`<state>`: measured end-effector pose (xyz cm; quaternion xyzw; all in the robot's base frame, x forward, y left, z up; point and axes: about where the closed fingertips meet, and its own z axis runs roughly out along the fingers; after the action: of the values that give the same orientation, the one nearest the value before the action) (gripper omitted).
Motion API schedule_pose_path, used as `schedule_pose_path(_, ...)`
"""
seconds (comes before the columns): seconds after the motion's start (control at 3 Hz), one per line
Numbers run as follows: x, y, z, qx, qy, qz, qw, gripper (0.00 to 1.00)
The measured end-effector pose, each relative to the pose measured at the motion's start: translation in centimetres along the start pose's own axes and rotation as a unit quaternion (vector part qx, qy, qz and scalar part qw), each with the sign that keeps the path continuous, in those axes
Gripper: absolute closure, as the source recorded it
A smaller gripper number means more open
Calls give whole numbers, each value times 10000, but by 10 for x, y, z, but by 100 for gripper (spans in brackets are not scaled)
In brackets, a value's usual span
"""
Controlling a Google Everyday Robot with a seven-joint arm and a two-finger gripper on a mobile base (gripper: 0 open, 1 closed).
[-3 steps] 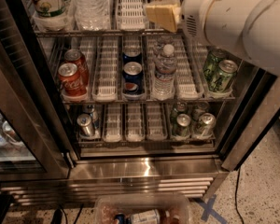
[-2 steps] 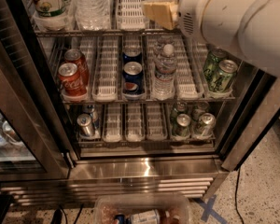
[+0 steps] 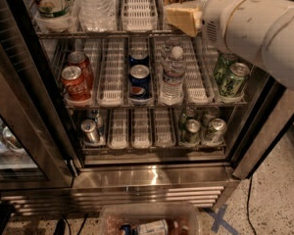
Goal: Pick orange can from top shelf of fridge
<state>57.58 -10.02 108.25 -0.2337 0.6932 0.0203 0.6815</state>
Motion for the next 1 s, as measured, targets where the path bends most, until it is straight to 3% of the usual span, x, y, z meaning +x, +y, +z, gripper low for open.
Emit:
schedule_pose_path(0.33,7,-10,-1,118,14,-21,9999,26)
schedule_pose_path(1.0,2,-2,15,26,-96,75,9999,27)
